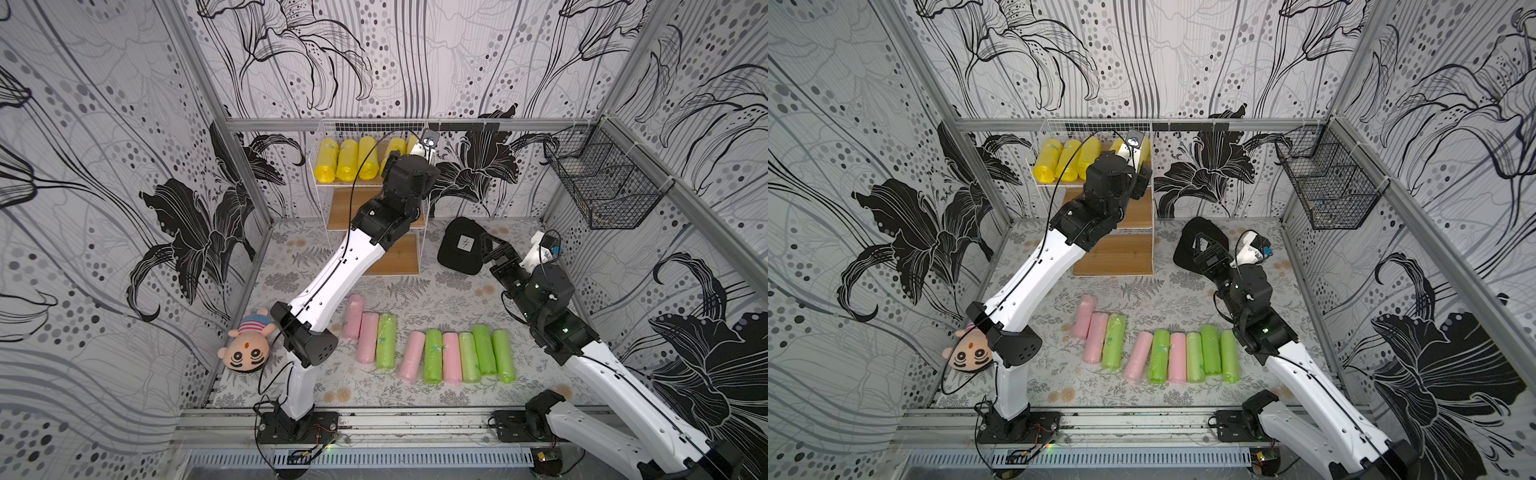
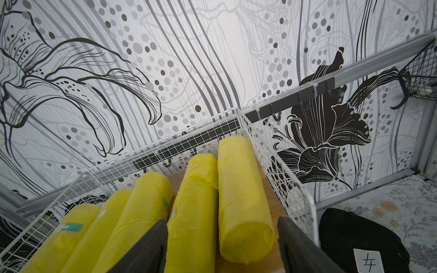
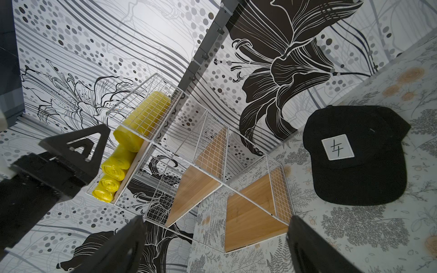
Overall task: Sort the rolls of trash bags by color and place them on the shelf
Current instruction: Place the roll of trash bags on the shelf.
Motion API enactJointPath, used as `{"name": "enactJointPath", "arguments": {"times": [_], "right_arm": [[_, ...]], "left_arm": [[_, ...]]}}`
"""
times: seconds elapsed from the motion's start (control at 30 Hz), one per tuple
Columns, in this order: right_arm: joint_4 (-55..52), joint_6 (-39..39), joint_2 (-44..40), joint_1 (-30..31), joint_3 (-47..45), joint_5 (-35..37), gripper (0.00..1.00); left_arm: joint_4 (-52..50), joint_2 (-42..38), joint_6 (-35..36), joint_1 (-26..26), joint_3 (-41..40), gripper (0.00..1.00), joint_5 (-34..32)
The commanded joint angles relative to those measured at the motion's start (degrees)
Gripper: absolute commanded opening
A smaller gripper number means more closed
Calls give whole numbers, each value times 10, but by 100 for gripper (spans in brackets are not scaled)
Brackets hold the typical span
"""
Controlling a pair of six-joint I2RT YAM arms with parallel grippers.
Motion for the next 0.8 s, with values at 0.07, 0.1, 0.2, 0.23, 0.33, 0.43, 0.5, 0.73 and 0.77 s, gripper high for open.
{"name": "enactJointPath", "arguments": {"times": [0.07,0.1,0.2,0.23,0.33,0.43,0.5,0.73,0.77], "right_arm": [[-78,-52,7,0,33,3,96],[-112,-74,15,1,51,-9,96],[-216,-136,56,1,105,-62,96],[-248,-153,72,1,118,-88,92],[-316,-187,108,10,131,-139,90],[-360,-218,133,33,130,-163,89],[-377,-229,154,52,132,-187,88],[-336,-204,272,161,151,-234,81],[-329,-196,289,171,153,-239,79]], "left_arm": [[35,-63,-18,-27,-61,77,-1],[28,-79,-31,-31,-76,77,4],[-4,-147,-89,-36,-152,77,36],[-5,-179,-110,-36,-197,76,55],[1,-277,-174,-36,-343,76,106],[-13,-373,-233,-36,-471,75,135],[-24,-426,-276,-35,-548,74,149],[-75,-497,-416,38,-724,72,265],[-67,-501,-425,58,-746,71,290]]}}
